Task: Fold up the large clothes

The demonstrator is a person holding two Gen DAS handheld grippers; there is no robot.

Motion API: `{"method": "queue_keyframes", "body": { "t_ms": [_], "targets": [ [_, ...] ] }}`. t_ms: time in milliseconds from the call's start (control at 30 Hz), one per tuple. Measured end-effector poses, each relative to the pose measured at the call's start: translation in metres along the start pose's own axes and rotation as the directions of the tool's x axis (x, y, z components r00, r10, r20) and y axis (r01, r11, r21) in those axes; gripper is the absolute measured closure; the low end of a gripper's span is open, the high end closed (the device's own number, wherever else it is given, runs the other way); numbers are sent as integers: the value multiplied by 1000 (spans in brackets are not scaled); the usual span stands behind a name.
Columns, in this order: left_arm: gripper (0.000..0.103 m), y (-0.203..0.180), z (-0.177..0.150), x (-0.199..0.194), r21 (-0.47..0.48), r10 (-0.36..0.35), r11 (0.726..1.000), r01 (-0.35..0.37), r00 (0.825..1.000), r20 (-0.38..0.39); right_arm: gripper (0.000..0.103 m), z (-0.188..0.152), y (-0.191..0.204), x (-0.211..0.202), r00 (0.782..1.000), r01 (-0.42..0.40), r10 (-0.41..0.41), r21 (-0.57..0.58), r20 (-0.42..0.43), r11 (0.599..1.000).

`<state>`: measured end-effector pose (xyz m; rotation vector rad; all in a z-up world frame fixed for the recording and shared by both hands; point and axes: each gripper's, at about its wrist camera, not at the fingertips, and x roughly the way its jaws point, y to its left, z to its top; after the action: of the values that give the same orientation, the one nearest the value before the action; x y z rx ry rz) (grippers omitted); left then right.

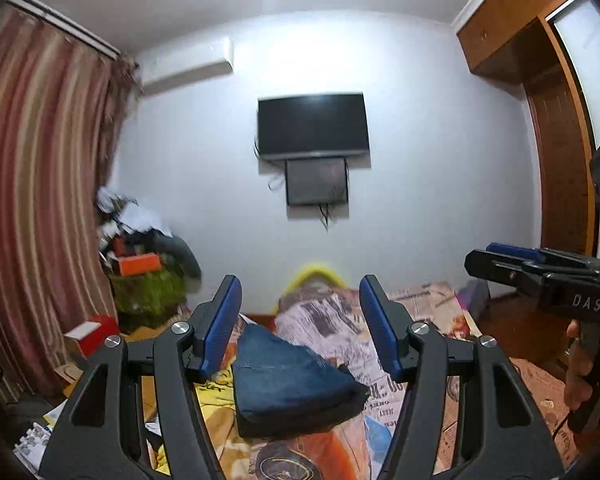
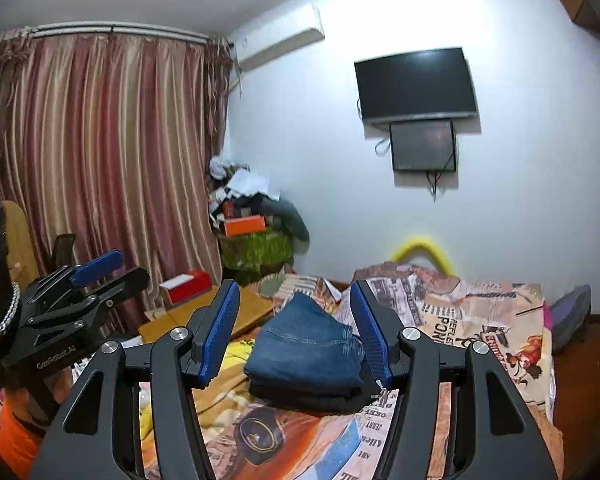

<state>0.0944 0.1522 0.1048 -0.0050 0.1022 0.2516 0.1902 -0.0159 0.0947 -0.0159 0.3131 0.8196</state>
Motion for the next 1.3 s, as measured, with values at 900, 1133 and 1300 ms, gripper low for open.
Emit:
{"method": "queue_keyframes", "body": {
  "t_ms": [900,1133,1300],
  "targets": [
    [2,-8,-32,-47,-89,108,990,-108,994,3,1,-20,20,-30,980,189,-188,-8,67,982],
    [1,-3,-36,-46,-106,114,988,-114,993,-8,1,-23,20,-36,978,196,-196,-3,70,981],
    [1,-4,-38,-45,-112,121,986,-122,993,-14,1,-25,22,-39,978,200,-199,-15,64,980]
  ]
}}
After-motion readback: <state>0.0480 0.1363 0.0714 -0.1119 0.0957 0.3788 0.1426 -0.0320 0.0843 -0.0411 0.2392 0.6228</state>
